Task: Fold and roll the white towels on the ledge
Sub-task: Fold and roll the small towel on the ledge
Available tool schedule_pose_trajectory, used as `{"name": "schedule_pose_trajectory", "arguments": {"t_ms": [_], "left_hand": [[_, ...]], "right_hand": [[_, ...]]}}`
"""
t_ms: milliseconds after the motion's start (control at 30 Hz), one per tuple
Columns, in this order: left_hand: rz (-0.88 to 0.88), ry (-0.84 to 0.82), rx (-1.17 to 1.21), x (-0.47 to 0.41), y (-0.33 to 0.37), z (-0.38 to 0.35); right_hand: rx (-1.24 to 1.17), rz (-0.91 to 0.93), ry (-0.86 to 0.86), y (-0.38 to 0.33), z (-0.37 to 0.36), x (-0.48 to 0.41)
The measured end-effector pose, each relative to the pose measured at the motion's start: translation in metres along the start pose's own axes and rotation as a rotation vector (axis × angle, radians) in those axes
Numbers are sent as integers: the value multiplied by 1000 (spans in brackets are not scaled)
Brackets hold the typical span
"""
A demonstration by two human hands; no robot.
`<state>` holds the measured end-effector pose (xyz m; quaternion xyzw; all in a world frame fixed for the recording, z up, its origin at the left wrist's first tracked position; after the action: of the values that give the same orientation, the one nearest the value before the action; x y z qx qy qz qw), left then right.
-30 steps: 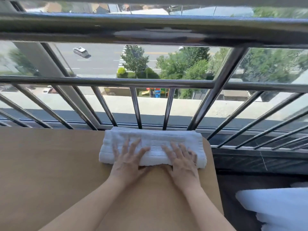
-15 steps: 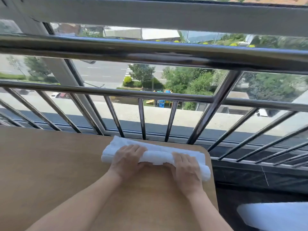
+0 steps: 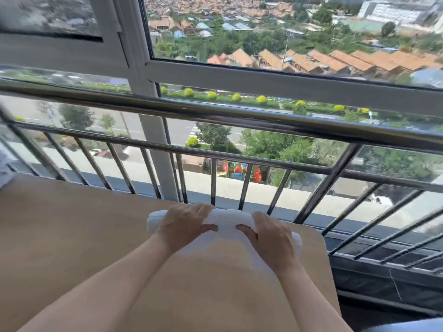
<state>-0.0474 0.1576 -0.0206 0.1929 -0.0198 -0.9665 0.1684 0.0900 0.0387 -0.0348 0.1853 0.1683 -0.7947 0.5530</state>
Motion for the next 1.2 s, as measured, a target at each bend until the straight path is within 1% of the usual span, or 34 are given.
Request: {"name": "schedule_pose_trajectory", "arguments": {"t_ms": [100,200,267,333,533,667,767,833,933,1000,1100,1200], "left_hand": [[46,-4,34,41,-34,39],[170,29,59,97,-81,80],[216,78,60,145,-111,110],[279,122,23,193,-144,136],[642,27,39,331,-261,192],[782,41,-21,391,-320,232],[909,81,49,429,-364,258],[933,97,55,445,-391,275],[945,147,-31,465,-434,301],[925,177,-67,469,-460,317],[921,197,-62,478,-518,335],[907,208,-95,482,-579,355]], "right_hand": [[-1,33,9,-59,16,-8],[14,73,31,-132,34,-14],[-5,112,29,-190,42,-16],[-18,163,63,-247,50,-19],[-62,295,104,-422,61,-45],[-114,358,131,-508,59,-70],[-192,389,123,-564,53,-91],[-209,417,117,-598,45,-105],[-221,430,192,-642,36,-128],[-225,414,228,-664,30,-144],[-256,377,287,-708,9,-177],[-329,347,270,-750,-15,-218]]}}
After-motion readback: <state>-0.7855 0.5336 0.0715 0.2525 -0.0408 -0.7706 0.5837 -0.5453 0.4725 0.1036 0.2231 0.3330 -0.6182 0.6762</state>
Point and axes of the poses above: each hand's wrist, its own x-axis away from the middle knuckle, its own z-axis out of the back of the hand, y = z × x, the point moved 9 cm from there along -x, towards the middle knuckle, and after that the axes turned 7 degrees about x, right-handed, at the moved point
